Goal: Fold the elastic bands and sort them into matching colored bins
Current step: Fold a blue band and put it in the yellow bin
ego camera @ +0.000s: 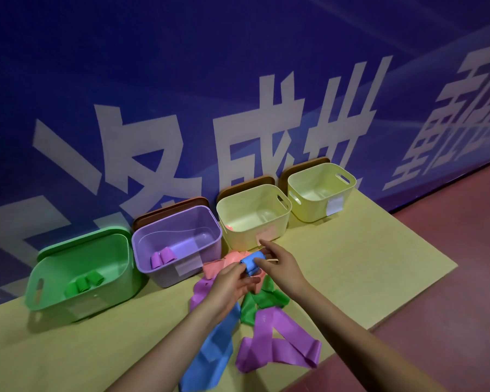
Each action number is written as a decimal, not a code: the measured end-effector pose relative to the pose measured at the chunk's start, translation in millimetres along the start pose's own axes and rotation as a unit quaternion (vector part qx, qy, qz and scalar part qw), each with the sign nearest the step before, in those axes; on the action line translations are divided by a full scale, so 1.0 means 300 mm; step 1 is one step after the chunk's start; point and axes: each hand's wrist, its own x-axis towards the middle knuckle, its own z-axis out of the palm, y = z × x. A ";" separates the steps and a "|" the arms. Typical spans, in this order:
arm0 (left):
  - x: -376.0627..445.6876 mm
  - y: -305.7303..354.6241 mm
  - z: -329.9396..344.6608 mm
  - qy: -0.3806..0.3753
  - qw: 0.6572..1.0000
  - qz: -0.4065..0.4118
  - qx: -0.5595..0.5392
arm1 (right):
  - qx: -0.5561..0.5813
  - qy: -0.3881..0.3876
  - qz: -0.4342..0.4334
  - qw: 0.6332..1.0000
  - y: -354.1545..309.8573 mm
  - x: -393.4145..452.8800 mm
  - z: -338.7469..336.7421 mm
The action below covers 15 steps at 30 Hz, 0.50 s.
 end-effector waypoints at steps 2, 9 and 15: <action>-0.006 -0.010 -0.013 -0.002 1.000 0.010 -0.004 | -0.001 0.005 0.035 0.999 -0.003 0.004 0.003; -0.005 -0.026 -0.041 -0.015 0.999 0.002 -0.042 | -0.078 0.003 0.004 0.997 -0.017 -0.023 -0.002; 0.003 -0.064 -0.043 -0.020 1.000 0.005 0.007 | -0.123 0.002 -0.019 0.992 -0.030 -0.057 0.027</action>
